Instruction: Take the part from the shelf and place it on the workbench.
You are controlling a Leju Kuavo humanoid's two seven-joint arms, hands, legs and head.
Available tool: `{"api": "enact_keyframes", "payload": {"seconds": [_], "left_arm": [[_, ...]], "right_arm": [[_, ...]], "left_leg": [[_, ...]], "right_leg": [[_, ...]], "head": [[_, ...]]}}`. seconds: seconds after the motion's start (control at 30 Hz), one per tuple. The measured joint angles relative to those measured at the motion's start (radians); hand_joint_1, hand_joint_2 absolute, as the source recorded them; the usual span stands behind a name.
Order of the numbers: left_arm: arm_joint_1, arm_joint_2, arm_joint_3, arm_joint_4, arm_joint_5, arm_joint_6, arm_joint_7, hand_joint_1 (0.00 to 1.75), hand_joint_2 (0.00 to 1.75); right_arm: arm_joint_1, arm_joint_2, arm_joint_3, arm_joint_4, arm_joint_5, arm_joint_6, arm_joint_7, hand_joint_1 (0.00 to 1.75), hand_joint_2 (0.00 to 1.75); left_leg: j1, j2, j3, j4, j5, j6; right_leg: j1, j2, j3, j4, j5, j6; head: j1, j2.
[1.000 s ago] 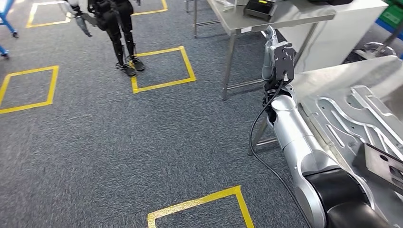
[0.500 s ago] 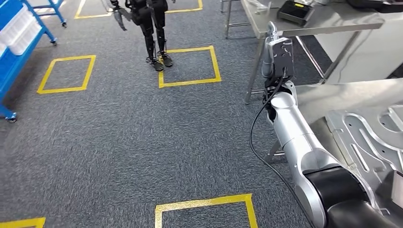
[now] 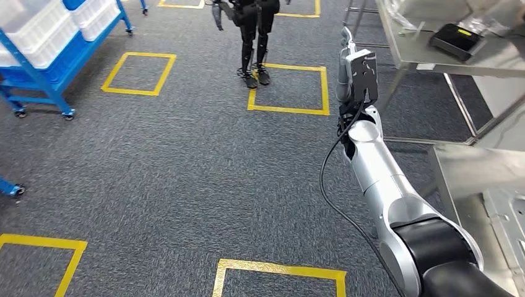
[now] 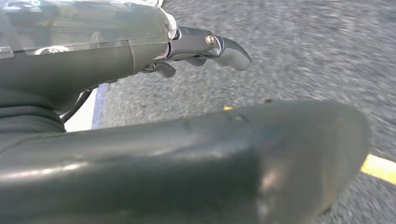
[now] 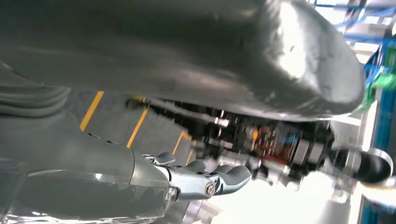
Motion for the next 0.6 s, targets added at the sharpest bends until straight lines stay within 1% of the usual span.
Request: {"api": "enact_keyframes", "payload": {"seconds": [0.03,0.07,0.1,0.13,0.17,0.2,0.23,0.27,0.3,0.33,0.37,0.4,0.43,0.47,0.5,0.53,0.57,0.6], "left_arm": [[0.002,0.002,0.003,0.0,0.004,0.006,0.005,0.0,0.0],[0.004,0.003,0.007,0.0,0.008,0.012,0.01,0.0,0.0],[0.004,0.004,0.01,0.0,0.011,0.019,0.014,0.0,0.0],[0.004,0.006,0.013,0.0,0.012,0.025,0.017,0.0,0.0],[0.006,0.008,0.016,0.0,0.013,0.03,0.022,0.0,0.0],[0.008,0.01,0.018,0.0,0.013,0.035,0.027,0.0,0.0],[0.012,0.012,0.02,0.0,0.013,0.041,0.032,0.0,0.0],[0.015,0.015,0.021,-0.001,0.014,0.047,0.037,0.0,0.0],[0.018,0.017,0.024,-0.001,0.018,0.055,0.041,0.0,0.0],[0.02,0.02,0.027,-0.001,0.022,0.063,0.044,0.0,0.0],[0.02,0.022,0.03,-0.001,0.026,0.07,0.045,0.0,0.0],[0.02,0.024,0.034,-0.001,0.032,0.079,0.045,0.0,0.0],[0.02,0.026,0.038,-0.001,0.039,0.087,0.043,0.0,0.0],[0.021,0.028,0.044,-0.001,0.05,0.094,0.039,0.0,0.0],[0.022,0.031,0.051,-0.001,0.062,0.1,0.034,0.0,0.0],[0.022,0.034,0.059,-0.001,0.071,0.103,0.029,0.0,0.0],[0.023,0.037,0.066,-0.001,0.077,0.104,0.026,0.0,0.0],[0.022,0.038,0.071,-0.001,0.078,0.104,0.025,0.0,0.0]], "right_arm": [[0.0,0.0,-0.001,0.001,0.001,0.004,-0.006,0.0,0.0],[-0.002,0.0,-0.002,0.002,0.001,0.007,-0.014,0.0,0.0],[-0.003,0.0,-0.004,0.003,0.003,0.007,-0.022,0.0,0.0],[-0.003,-0.001,-0.008,0.004,0.005,0.005,-0.028,0.0,0.0],[-0.002,-0.002,-0.012,0.004,0.009,0.002,-0.033,0.0,0.0],[0.001,-0.004,-0.016,0.002,0.015,-0.002,-0.036,0.0,0.0],[0.005,-0.005,-0.02,-0.004,0.021,-0.004,-0.036,0.0,0.0],[0.008,-0.007,-0.024,-0.012,0.027,-0.005,-0.033,0.0,0.0],[0.011,-0.008,-0.028,-0.022,0.034,-0.004,-0.028,0.0,0.0],[0.012,-0.01,-0.033,-0.031,0.041,0.001,-0.022,0.0,0.0],[0.013,-0.013,-0.038,-0.039,0.049,0.007,-0.016,0.0,0.0],[0.014,-0.016,-0.043,-0.045,0.058,0.016,-0.01,0.0,0.0],[0.014,-0.018,-0.047,-0.049,0.068,0.027,-0.003,0.0,0.0],[0.014,-0.018,-0.049,-0.051,0.077,0.037,0.003,0.0,0.0],[0.013,-0.018,-0.05,-0.053,0.087,0.046,0.01,0.0,0.0],[0.01,-0.018,-0.05,-0.054,0.097,0.051,0.018,0.0,0.0],[0.005,-0.018,-0.05,-0.054,0.105,0.053,0.024,0.0,0.0],[-0.003,-0.018,-0.05,-0.054,0.111,0.054,0.029,0.0,0.0]], "left_leg": [[0.0,-0.014,0.0,0.004,-0.001,-0.002],[0.001,-0.027,-0.002,0.009,-0.003,-0.006],[0.001,-0.04,-0.005,0.015,-0.005,-0.01],[0.003,-0.052,-0.01,0.019,-0.005,-0.016],[0.005,-0.063,-0.015,0.02,-0.004,-0.023],[0.007,-0.075,-0.019,0.02,-0.002,-0.03],[0.01,-0.08,-0.023,0.019,-0.001,-0.036],[0.009,-0.068,-0.028,0.025,-0.005,-0.04],[0.009,-0.043,-0.039,0.047,-0.019,-0.044],[0.008,-0.011,-0.059,0.09,-0.043,-0.048],[0.009,0.02,-0.088,0.152,-0.073,-0.052],[0.012,0.038,-0.123,0.223,-0.102,-0.055],[0.015,0.046,-0.152,0.281,-0.12,-0.058],[0.017,0.049,-0.166,0.308,-0.121,-0.06],[0.018,0.052,-0.159,0.292,-0.103,-0.06],[0.018,0.06,-0.131,0.239,-0.072,-0.059],[0.016,0.083,-0.092,0.164,-0.04,-0.057],[0.011,0.107,-0.056,0.096,-0.019,-0.053]], "right_leg": [[-0.004,0.007,0.024,-0.057,0.038,0.001],[-0.009,0.027,0.054,-0.121,0.069,0.001],[-0.012,0.046,0.078,-0.176,0.089,0.001],[-0.013,0.062,0.093,-0.211,0.098,0.001],[-0.012,0.07,0.098,-0.224,0.097,-0.002],[-0.008,0.062,0.099,-0.229,0.098,-0.005],[-0.008,0.049,0.1,-0.232,0.1,-0.011],[-0.008,0.038,0.103,-0.236,0.102,-0.018],[-0.009,0.026,0.105,-0.24,0.104,-0.025],[-0.01,0.014,0.108,-0.244,0.105,-0.03],[-0.008,0.001,0.11,-0.245,0.104,-0.034],[-0.006,-0.011,0.11,-0.245,0.103,-0.036],[-0.004,-0.024,0.111,-0.244,0.102,-0.037],[-0.003,-0.036,0.112,-0.244,0.1,-0.037],[-0.003,-0.049,0.115,-0.244,0.098,-0.036],[-0.002,-0.062,0.119,-0.244,0.095,-0.034],[-0.001,-0.074,0.123,-0.244,0.091,-0.031],[0.002,-0.086,0.127,-0.244,0.087,-0.027]], "head": [[0.0,0.0],[0.0,0.0],[0.0,0.0],[0.0,0.0],[0.0,0.0],[0.0,0.0],[0.0,0.0],[0.0,0.0],[0.0,0.0],[0.0,0.0],[0.0,0.0],[-0.001,0.0],[-0.001,0.0],[-0.001,0.0],[-0.001,0.0],[-0.001,0.0],[-0.001,0.0],[-0.001,0.0]]}}
